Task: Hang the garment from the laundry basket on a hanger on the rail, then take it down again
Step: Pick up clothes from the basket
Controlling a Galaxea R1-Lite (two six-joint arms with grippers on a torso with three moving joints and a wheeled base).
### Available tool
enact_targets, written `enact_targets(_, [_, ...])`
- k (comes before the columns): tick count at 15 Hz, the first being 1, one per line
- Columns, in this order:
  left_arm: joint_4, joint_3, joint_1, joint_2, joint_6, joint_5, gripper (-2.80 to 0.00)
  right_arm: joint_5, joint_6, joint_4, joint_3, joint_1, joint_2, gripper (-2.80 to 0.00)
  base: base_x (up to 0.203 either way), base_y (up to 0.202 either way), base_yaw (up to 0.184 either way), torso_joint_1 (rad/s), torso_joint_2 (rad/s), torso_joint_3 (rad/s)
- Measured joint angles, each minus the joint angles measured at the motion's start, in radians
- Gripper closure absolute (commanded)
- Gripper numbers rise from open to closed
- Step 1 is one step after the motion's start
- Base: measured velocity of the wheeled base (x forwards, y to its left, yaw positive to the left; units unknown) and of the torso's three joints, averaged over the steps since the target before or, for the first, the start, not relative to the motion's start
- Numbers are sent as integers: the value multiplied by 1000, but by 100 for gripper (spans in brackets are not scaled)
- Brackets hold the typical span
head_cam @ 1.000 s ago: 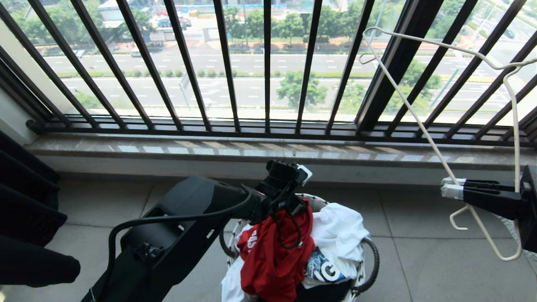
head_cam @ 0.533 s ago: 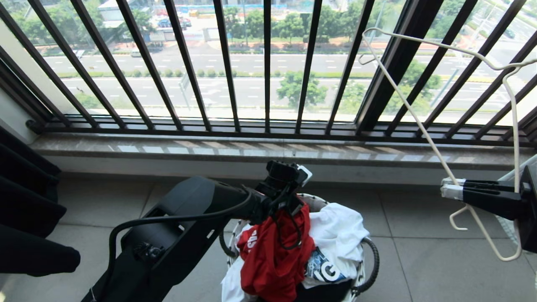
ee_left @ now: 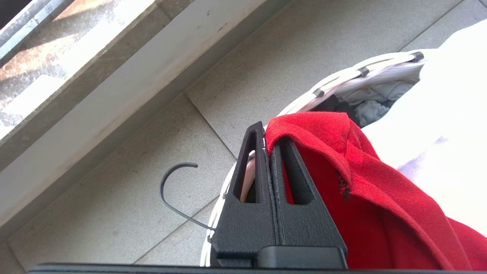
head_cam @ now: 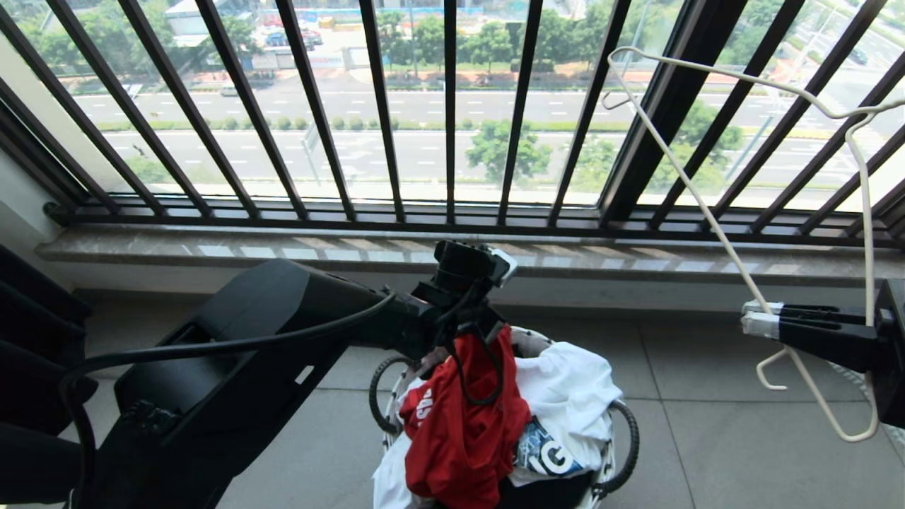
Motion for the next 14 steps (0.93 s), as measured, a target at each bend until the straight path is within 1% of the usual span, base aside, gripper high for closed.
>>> enact_targets(3, [16,160,-1,-179,-44,68,0,-1,-1,4,6,38,-1,0,0,0,0,0,0,0])
enact_targets(5, [71,247,-7,-310,-81,147,0,0,-1,9,11,66,-5,0,0,0,0,0,0,0])
enact_targets(7, [186,296,-18,-439,-153,212,0,0,0,14,16,88,-9,0,0,0,0,0,0,0])
enact_targets(10, [433,321,-38,-613,-285,299,0,1,-1,14,32,125,-13,0,0,0,0,0,0,0])
enact_targets(12, [562,328,-46,-703,-338,358,0,2,-2,13,46,151,-13,0,0,0,0,0,0,0])
enact_targets(14, [631,331,-48,-770,-359,376,0,1,-10,12,63,163,-13,0,0,0,0,0,0,0])
